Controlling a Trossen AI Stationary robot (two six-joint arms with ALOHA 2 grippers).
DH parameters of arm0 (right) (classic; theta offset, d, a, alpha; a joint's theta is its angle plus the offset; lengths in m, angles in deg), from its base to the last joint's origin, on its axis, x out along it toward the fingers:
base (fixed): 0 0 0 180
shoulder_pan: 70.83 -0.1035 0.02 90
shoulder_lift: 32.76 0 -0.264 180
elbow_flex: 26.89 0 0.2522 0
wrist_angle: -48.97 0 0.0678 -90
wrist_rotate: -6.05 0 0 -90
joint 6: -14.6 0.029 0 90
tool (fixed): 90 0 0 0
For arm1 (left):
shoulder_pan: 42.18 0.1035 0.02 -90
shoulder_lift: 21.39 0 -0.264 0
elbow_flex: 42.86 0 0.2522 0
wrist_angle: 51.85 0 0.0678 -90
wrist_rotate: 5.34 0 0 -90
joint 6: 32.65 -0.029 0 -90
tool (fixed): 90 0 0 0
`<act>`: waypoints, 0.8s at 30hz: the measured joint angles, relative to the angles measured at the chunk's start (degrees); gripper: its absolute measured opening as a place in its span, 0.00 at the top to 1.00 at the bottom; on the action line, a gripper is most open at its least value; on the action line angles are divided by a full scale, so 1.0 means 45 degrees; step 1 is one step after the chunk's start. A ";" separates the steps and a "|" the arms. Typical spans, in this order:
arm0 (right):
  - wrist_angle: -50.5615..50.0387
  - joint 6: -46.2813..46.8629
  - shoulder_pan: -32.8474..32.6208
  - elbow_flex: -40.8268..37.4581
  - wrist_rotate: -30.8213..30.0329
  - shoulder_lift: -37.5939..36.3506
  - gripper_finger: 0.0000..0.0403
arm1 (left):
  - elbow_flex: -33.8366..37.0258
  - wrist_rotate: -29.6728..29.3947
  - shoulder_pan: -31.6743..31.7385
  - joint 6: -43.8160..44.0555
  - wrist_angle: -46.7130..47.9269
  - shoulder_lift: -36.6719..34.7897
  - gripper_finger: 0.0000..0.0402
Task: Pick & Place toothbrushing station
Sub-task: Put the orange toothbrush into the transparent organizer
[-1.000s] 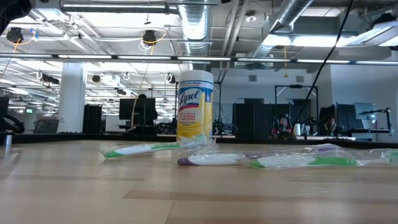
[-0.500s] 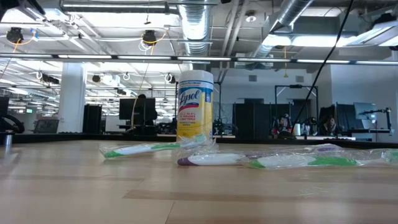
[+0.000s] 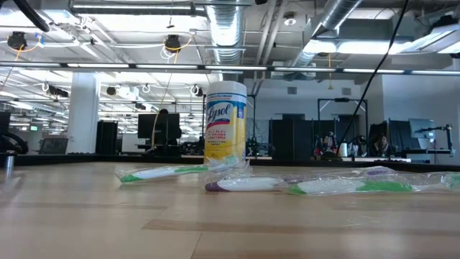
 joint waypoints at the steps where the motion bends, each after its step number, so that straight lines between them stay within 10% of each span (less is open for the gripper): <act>1: 0.0000 0.0000 0.0000 0.0000 0.0000 0.0000 1.00 | 0.0000 -0.0007 0.0000 0.0008 0.0002 0.0024 0.98; 24: -0.0205 0.0005 0.0000 0.0000 0.0000 -0.0005 1.00 | 0.0704 -0.0086 0.0180 0.1482 -0.0365 0.0007 0.96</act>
